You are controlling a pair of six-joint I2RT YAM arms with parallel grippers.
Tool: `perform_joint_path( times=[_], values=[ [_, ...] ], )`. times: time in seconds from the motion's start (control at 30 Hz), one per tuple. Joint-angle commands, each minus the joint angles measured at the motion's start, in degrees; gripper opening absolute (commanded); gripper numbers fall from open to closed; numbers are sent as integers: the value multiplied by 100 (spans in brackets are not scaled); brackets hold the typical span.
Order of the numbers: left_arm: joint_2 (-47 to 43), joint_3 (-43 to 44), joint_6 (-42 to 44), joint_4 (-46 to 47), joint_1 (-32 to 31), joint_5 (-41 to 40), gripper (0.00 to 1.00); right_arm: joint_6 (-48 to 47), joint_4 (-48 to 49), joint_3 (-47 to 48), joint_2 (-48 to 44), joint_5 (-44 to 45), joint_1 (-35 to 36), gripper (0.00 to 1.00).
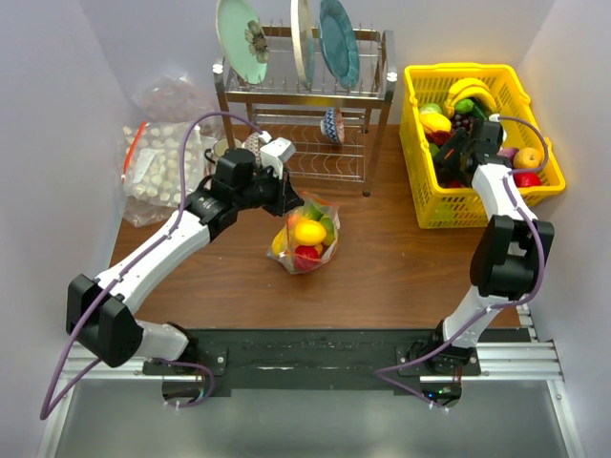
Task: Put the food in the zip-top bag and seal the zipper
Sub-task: Pick up the fake fruit from the bin, then place the fake fruit in the zipper food storage bag.
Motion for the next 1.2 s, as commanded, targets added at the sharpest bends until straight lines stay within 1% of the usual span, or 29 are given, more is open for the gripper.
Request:
perform_joint_path(
  times=[0.0, 0.13, 0.2, 0.3, 0.43, 0.57, 0.7, 0.73, 0.83, 0.87, 0.93, 0.97, 1.03, 1.07, 1.13, 1.17],
  values=[
    [-228, -42, -18, 265, 72, 11, 0, 34, 203, 214, 44, -209, -6, 65],
    [-228, -42, -10, 265, 73, 11, 0, -19, 229, 30, -385, -42, -6, 54],
    [-210, -42, -10, 265, 73, 19, 0, -28, 282, -146, -832, 37, -6, 53],
    [-210, -42, -18, 283, 73, 54, 0, -107, 107, -129, -1377, 212, -6, 54],
    [-219, -42, -27, 283, 73, 63, 0, -169, 10, -164, -1958, 284, -6, 55],
    [-237, -42, -45, 292, 73, 63, 0, -204, -87, -181, -2311, 161, -6, 55],
    [-245, -42, -62, 309, 73, 63, 0, -143, -149, -251, -2627, -391, 3, 54],
    [-245, -34, -62, 318, 73, 63, 0, -125, -96, -408, -2715, -820, 3, 53],
    [-254, -16, -71, 318, 73, 63, 0, -72, 54, -620, -3032, -1534, 46, 51],
    [-254, -16, -71, 327, 73, 55, 0, -107, 19, -630, -3137, -1866, 142, 50],
    [-237, -7, -71, 327, 81, 55, 0, -256, -104, -612, -3251, -2097, 327, 50],
    [-237, 2, -71, 318, 73, 37, 0, -318, -244, -612, -3356, -2133, 606, 50],
    [-245, 19, -71, 301, 73, 28, 0, -441, -306, -621, -3445, -2221, 933, 50],
    [-245, 28, -71, 301, 73, 19, 0, -494, -350, -630, -3480, -2404, 1273, 50],
    [-237, 54, -71, 274, 73, 2, 0, -494, -316, -708, -3542, -2607, 1565, 50],
    [-237, 54, -71, 265, 73, -16, 0, -503, -246, -752, -3568, -2695, 1898, 48]
  ],
)
